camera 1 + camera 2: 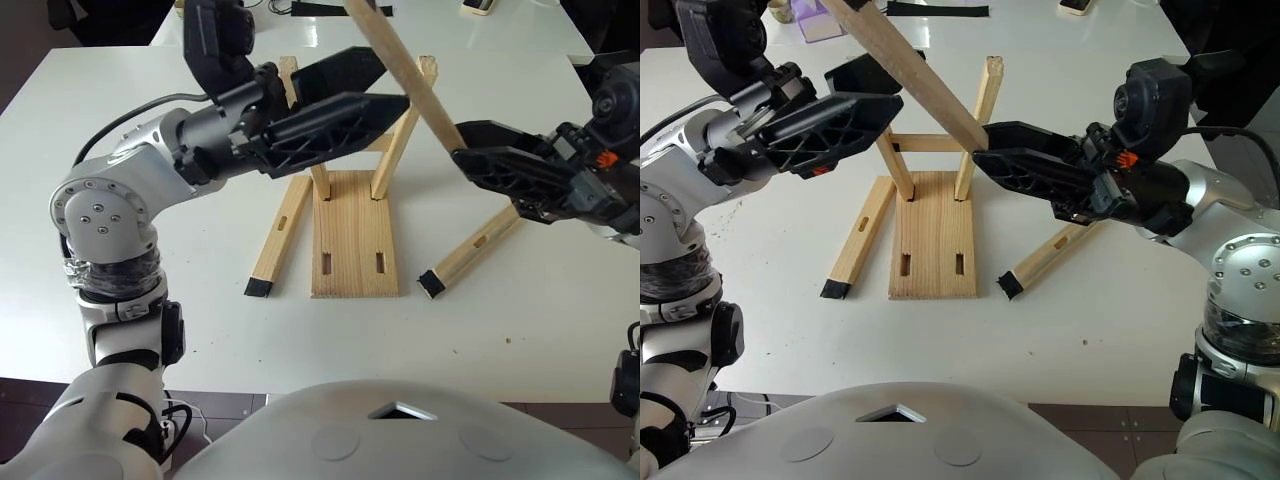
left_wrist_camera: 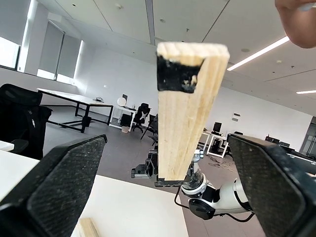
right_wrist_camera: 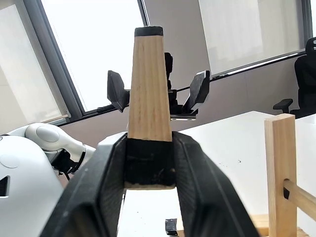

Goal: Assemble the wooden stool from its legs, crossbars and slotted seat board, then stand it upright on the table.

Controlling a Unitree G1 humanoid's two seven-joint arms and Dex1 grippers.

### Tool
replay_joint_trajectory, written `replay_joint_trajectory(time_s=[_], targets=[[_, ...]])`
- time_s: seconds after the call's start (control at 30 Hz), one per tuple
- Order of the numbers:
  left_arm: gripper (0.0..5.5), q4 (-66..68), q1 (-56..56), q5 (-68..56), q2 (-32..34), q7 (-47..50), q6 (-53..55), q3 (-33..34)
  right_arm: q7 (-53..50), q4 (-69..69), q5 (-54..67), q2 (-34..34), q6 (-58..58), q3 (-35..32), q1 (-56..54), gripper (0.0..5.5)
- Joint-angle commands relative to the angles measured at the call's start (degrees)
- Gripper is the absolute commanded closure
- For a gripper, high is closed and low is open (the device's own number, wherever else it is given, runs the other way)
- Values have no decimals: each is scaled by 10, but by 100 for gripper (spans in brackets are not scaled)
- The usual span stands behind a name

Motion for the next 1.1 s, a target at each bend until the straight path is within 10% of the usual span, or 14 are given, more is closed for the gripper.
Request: replay_joint_trajectory(time_s=[0.03,0.83,1.1], targets=[[98,-27,0,31,7,-25,-2,-17,13,-3,-26,10,-8,19,-16,418],[419,-33,8,180,42,-152,-38,-68,84,11,-153,10,-21,42,-16,418],[419,-8,-13,200,43,-179,-45,-63,92,3,-175,16,-28,42,-6,418]])
